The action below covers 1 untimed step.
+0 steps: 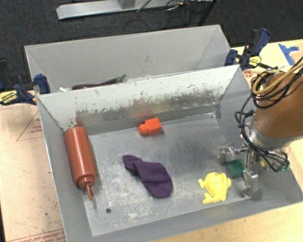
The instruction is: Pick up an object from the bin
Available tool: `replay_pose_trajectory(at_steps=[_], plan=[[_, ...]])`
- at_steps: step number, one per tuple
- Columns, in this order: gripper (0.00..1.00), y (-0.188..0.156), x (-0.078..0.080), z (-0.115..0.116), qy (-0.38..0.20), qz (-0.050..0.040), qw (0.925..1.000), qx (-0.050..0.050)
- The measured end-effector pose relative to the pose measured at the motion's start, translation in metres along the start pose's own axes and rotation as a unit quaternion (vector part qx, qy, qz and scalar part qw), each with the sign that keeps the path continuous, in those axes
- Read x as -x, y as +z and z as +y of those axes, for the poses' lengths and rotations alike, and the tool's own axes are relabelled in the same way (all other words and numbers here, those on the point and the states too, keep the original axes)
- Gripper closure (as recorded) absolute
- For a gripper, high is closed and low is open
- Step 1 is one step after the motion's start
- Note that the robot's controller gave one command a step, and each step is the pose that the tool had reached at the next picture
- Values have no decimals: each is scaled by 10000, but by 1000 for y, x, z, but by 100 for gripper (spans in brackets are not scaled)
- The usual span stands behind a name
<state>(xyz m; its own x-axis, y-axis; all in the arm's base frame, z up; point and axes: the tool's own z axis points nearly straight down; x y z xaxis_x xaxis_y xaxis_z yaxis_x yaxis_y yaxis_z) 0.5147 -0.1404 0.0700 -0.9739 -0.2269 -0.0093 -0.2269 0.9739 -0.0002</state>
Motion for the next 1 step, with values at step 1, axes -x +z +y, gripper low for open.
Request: replay_pose_trajectory(at_steps=[1], plan=[[100,-1,19,-17,-5,-27,10000,-2]])
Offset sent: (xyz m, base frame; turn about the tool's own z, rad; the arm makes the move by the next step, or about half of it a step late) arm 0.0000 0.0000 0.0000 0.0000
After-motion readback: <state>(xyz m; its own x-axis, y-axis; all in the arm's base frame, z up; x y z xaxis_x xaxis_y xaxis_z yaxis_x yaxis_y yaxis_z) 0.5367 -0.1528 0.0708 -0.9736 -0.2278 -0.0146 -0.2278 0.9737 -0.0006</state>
